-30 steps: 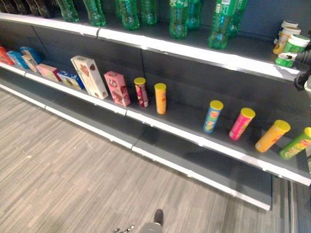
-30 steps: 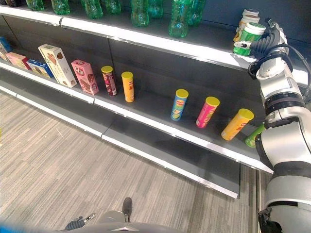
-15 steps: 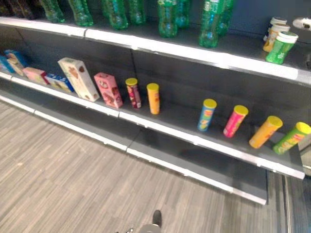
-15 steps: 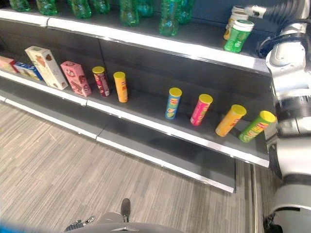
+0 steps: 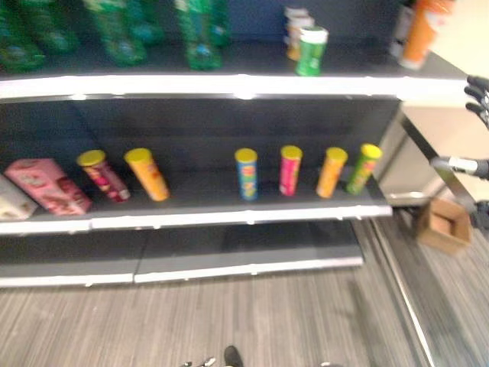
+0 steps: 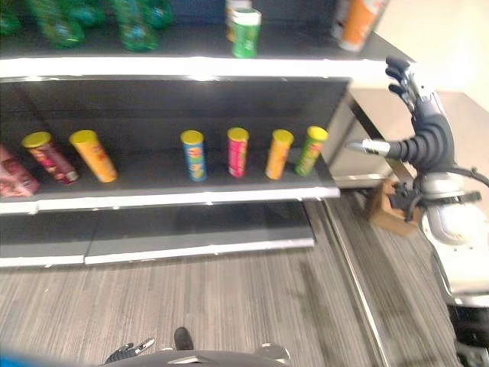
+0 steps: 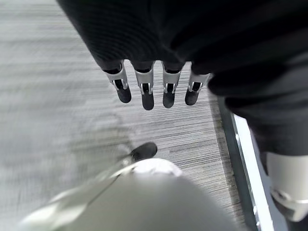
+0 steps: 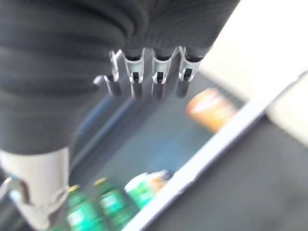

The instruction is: Put the goods on the table back onto the shelves and tidy them up.

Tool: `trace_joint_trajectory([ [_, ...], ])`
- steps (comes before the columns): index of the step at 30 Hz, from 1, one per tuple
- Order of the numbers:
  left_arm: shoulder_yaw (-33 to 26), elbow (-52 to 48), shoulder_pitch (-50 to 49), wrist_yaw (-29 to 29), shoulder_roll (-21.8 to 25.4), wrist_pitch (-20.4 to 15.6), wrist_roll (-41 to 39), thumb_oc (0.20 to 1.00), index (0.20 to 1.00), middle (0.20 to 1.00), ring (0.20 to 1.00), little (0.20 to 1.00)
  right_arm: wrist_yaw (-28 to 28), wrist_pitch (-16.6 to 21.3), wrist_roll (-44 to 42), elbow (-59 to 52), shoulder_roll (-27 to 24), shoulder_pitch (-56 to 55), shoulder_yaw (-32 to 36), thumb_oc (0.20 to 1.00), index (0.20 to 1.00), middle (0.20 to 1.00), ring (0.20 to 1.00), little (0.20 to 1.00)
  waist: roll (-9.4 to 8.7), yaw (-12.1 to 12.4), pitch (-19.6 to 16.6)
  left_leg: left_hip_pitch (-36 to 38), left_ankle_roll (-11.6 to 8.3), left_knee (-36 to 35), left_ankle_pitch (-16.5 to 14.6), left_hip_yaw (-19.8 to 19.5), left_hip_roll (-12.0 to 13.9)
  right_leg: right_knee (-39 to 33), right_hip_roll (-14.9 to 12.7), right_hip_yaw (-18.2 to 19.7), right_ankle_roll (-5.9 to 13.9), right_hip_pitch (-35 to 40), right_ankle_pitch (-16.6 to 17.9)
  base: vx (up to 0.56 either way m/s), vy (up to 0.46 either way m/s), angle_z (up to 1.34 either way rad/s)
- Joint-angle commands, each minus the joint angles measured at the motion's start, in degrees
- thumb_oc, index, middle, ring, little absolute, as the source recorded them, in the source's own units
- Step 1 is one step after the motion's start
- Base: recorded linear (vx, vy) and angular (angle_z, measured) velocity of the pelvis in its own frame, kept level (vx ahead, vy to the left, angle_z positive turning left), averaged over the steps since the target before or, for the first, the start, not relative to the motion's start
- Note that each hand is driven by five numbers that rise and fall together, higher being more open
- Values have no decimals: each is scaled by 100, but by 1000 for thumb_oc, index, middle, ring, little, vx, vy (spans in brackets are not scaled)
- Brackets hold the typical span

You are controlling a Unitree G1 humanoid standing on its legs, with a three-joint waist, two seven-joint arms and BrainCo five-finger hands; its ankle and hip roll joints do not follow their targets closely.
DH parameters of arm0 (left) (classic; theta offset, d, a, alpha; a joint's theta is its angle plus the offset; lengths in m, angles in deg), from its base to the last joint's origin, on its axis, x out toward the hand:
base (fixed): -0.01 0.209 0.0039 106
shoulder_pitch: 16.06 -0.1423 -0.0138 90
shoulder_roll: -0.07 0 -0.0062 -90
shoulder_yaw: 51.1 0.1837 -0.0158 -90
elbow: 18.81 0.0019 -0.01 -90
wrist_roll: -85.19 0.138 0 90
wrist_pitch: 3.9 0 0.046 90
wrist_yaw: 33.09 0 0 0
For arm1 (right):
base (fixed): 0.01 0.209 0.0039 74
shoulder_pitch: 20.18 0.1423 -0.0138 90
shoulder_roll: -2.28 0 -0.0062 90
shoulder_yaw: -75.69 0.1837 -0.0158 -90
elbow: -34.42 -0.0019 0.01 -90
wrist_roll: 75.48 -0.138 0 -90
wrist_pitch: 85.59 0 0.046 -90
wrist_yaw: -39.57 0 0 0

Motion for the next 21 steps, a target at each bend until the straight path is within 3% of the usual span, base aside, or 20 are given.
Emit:
trace_joint_trajectory([
  [1,98,27,216,-110,144,-220,285,1000,1000,1000,1000,1000,27,211,-266,92,-258,746,409,1000,1000,1000,1000,1000,118,186,151,630,-179,71,-947,-258,229,199,38,83,210,-760,687,-72,12,-110],
  [3,140,-146,256,-185,257,-229,337,1000,1000,1000,1000,1000,-11,185,-138,88,-269,636,587,1000,1000,1000,1000,1000,183,90,208,655,-166,71,-935,59,355,397,1,-60,198,-838,608,-116,8,-88],
  [7,173,-361,298,-218,340,-239,261,1000,1000,1000,1000,1000,-88,171,-40,153,-355,660,699,1000,1000,1000,1000,1000,241,56,99,672,-196,71,-970,269,495,609,-204,-270,155,-633,407,-53,-17,-82],
  [10,170,-592,314,-211,387,-265,107,1000,1000,1000,1000,1000,-303,193,138,257,-515,757,880,1000,1000,1000,1000,1000,187,128,-176,495,-274,80,-792,574,706,631,-536,-381,208,-428,866,-120,-297,-59],
  [12,45,-689,312,-142,438,-285,46,1000,1000,1000,1000,1000,-639,163,585,321,-599,548,1359,1000,1000,1000,1000,1000,93,195,-390,321,-444,134,-566,802,1000,279,-728,-613,210,-112,1381,-126,-519,-111],
  [14,-61,-677,293,-121,444,-292,22,1000,1000,1000,1000,1000,-853,89,892,346,-698,250,1781,1000,1000,1000,1000,1000,21,183,-451,310,-568,144,-424,870,1127,-102,-616,-642,210,23,1281,-124,-414,-144],
  [16,-229,-637,179,-35,472,-320,-40,1000,1000,1000,1000,1000,-1067,109,899,579,-797,74,2114,1000,1000,1000,1000,1000,25,287,-446,371,-820,163,-166,1081,1505,-615,-294,-768,210,143,643,-130,-476,-110],
  [17,-282,-602,162,-40,443,-317,-32,1000,1000,1000,1000,1000,-1062,134,808,623,-769,40,2143,1000,1000,1000,1000,1000,22,299,-425,427,-916,165,-40,1102,1620,-692,-172,-754,210,160,477,-29,-510,-136],
  [18,-378,-529,140,-22,400,-298,-52,1000,1000,1000,1000,1000,-1077,172,642,663,-652,-169,2409,1000,1000,1000,1000,1000,83,296,-375,505,-1092,163,223,1136,1891,-768,127,-688,165,190,224,-15,-369,-120],
  [19,-374,-529,142,-22,400,-298,-53,1000,1000,1000,1000,1000,-1076,172,641,660,-651,-177,2418,1000,1000,1000,1000,1000,86,302,-372,508,-1094,163,224,1138,1895,-768,131,-687,163,192,224,-20,-526,-91],
  [20,-401,-550,98,-18,357,-313,-113,1000,1000,1000,1000,1000,-1233,278,568,759,-610,-302,2616,1000,1000,1000,1000,1000,198,272,-302,498,-1218,179,503,1049,2165,-788,501,-686,-21,272,-78,-22,-357,2],
  [21,-385,-576,95,-30,321,-296,-134,1000,1000,1000,1000,1000,-1212,268,535,724,-536,-353,2647,1000,1000,1000,1000,1000,275,253,-270,470,-1244,200,566,981,2304,-802,649,-689,-94,320,-206,-28,-439,28],
])
